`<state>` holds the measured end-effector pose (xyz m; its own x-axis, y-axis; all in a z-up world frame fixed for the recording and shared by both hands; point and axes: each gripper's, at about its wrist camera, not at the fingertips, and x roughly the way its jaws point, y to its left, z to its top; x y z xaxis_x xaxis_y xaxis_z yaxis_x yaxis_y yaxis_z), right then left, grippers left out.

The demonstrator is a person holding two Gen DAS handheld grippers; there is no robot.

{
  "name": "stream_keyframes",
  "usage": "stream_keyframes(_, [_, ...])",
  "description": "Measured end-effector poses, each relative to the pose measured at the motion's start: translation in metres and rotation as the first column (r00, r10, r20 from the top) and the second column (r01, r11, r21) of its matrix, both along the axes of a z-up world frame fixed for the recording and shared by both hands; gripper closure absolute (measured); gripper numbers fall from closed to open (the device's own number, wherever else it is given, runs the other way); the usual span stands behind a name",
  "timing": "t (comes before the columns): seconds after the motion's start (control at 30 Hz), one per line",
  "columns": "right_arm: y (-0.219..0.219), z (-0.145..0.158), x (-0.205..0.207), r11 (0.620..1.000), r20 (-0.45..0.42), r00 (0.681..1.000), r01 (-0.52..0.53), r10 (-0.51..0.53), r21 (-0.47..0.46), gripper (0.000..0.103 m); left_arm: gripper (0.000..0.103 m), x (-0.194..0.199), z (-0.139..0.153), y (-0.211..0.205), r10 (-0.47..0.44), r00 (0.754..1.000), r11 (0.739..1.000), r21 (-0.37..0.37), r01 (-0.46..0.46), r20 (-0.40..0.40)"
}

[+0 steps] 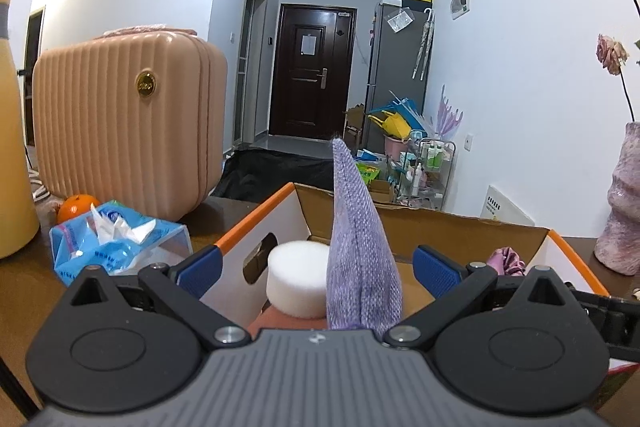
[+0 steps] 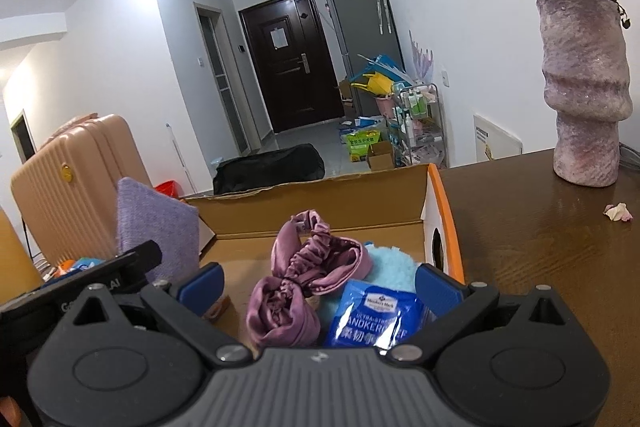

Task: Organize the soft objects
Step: 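Move both tools back from the box toward the remaining soft items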

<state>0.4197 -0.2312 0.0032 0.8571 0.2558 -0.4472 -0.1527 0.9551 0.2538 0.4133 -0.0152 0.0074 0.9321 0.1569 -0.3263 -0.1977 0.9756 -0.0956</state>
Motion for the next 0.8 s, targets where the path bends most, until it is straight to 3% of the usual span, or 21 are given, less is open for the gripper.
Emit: stream_keyframes(0.8, [-0.012,-0.007,-0.041,0.995,0.025,0.999,0.027,-0.029,0.099,0.001,0.0,-0.043,-0.003,-0.003,-0.064,0.998,0.984,-0.171,0.058,-0.026])
